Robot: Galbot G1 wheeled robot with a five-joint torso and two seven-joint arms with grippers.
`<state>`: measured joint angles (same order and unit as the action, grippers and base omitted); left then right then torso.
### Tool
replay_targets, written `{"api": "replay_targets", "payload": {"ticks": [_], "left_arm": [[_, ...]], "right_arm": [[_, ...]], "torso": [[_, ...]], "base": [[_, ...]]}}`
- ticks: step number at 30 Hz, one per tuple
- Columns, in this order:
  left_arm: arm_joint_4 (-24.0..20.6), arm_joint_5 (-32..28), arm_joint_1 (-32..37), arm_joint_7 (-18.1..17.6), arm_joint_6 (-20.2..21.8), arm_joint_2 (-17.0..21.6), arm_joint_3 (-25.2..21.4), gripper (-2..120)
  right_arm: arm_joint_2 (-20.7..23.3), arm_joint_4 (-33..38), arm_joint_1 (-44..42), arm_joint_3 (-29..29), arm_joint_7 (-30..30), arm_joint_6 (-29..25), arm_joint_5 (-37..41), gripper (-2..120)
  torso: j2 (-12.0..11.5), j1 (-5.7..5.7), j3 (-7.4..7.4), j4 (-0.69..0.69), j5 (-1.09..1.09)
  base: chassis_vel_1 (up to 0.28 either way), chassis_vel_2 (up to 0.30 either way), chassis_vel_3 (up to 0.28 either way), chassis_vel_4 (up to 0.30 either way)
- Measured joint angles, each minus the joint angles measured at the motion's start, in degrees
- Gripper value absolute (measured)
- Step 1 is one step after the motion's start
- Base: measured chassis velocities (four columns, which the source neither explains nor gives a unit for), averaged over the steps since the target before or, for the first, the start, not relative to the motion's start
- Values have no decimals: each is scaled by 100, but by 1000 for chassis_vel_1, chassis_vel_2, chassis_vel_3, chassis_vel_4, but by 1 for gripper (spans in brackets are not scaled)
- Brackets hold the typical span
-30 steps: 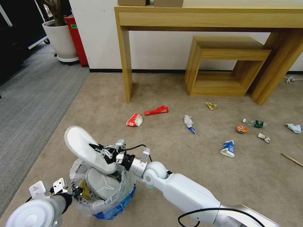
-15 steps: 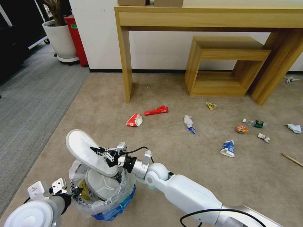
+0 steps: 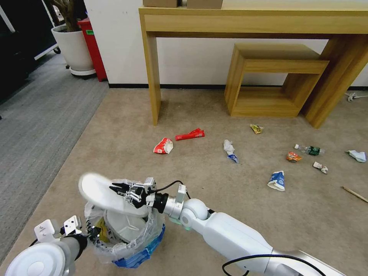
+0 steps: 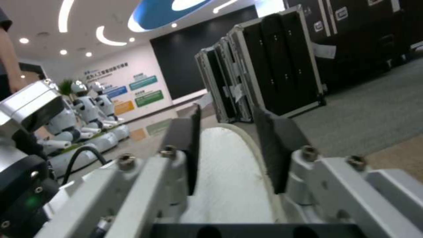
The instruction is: Pick up the trash bin and place the garbage on the floor into it.
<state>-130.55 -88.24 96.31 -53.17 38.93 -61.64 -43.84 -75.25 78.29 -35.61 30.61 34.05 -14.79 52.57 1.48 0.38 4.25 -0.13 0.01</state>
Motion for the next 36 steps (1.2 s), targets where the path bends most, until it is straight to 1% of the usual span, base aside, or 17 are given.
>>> {"api": "replay_targets", "payload": {"ticks": [3, 4, 8, 9, 11, 13, 15, 17, 19, 20, 26, 28, 30, 31, 33, 34, 36], "left_arm": [[0, -1, 6, -2, 0, -1, -4, 0], [0, -1, 6, -2, 0, -1, -4, 0], [-32, -2, 52, -6, 15, 7, -35, 0], [-32, -2, 52, -6, 15, 7, -35, 0], [-44, -3, 72, -7, 29, 11, -46, 0], [-52, -4, 78, -7, 36, 11, -46, 0], [-65, 3, 96, -5, 61, 4, -44, 0], [-69, 11, 104, 1, 72, 4, -41, 0], [-73, 20, 108, 11, 81, 5, -38, 0], [-73, 32, 107, 23, 93, 18, -31, 0], [-72, 43, 123, 38, 105, 133, -16, 0], [-72, 44, 130, 39, 108, 164, -7, 0], [-72, 51, 130, 43, 114, 205, 18, 0], [-72, 51, 130, 43, 114, 205, 18, 0], [-74, 110, 129, 117, 125, 230, 43, 0], [-74, 110, 129, 117, 125, 230, 43, 0], [-81, 211, 110, 225, 136, 240, 46, 0]], "right_arm": [[6, 21, 30, -30, -162, 21, -1, 48], [6, 21, 30, -30, -162, 21, -1, 48], [53, 217, 123, -320, -756, 103, 13, 70], [53, 217, 123, -320, -756, 103, 13, 70], [97, 295, 168, -578, -970, 124, 51, 80], [150, 345, 192, -745, -1087, 148, 65, 84], [364, 434, 214, -1133, -1404, 239, 68, 93], [487, 459, 207, -1311, -1552, 278, 54, 98], [676, 492, 162, -1562, -1722, 316, 20, 99], [942, 512, 67, -1882, -1873, 335, -32, 100], [1679, 720, -641, -2978, -1972, 275, -244, 100], [1775, 807, -888, -3214, -2085, 301, -474, 100], [1898, 976, -1353, -3641, -2576, 581, -1123, 100], [1898, 976, -1353, -3641, -2576, 581, -1123, 100], [1993, 1094, -1796, -4076, -3097, 777, -1494, 100], [1993, 1094, -1796, -4076, -3097, 777, -1494, 100], [2071, 1203, -2176, -4483, -3323, 868, -1607, 100]], "torso": [[0, 0, 0, 0, 0], [0, 0, 0, 0, 0], [0, 0, 0, 1, 0], [0, 0, 0, 1, 0], [0, 0, 0, 1, 1], [0, 0, 0, 1, 1], [0, 0, 0, 1, 1], [0, 0, 0, 1, 1], [0, 0, 0, 1, 2], [0, 0, 0, 0, 1], [0, 0, 0, -1, 1], [0, 0, 0, 0, 2], [0, 0, 0, 0, 2], [0, 0, 0, 0, 2], [0, 0, 0, -1, 2], [0, 0, 0, -1, 2], [0, 0, 0, 0, 1]], "base": [[0, 0, 0, 0], [0, 0, 0, 0], [0, 0, 0, 0], [0, 0, 0, 0], [0, 0, 0, 0], [0, 0, 0, 0], [0, 0, 0, 0], [0, 0, 0, 0], [0, 0, 0, 0], [0, 0, 0, 0], [0, 0, 0, 0], [0, 0, 0, 0], [0, 0, 0, 0], [0, 0, 0, 0], [0, 0, 0, 0], [0, 0, 0, 0], [0, 0, 0, 0]]}}
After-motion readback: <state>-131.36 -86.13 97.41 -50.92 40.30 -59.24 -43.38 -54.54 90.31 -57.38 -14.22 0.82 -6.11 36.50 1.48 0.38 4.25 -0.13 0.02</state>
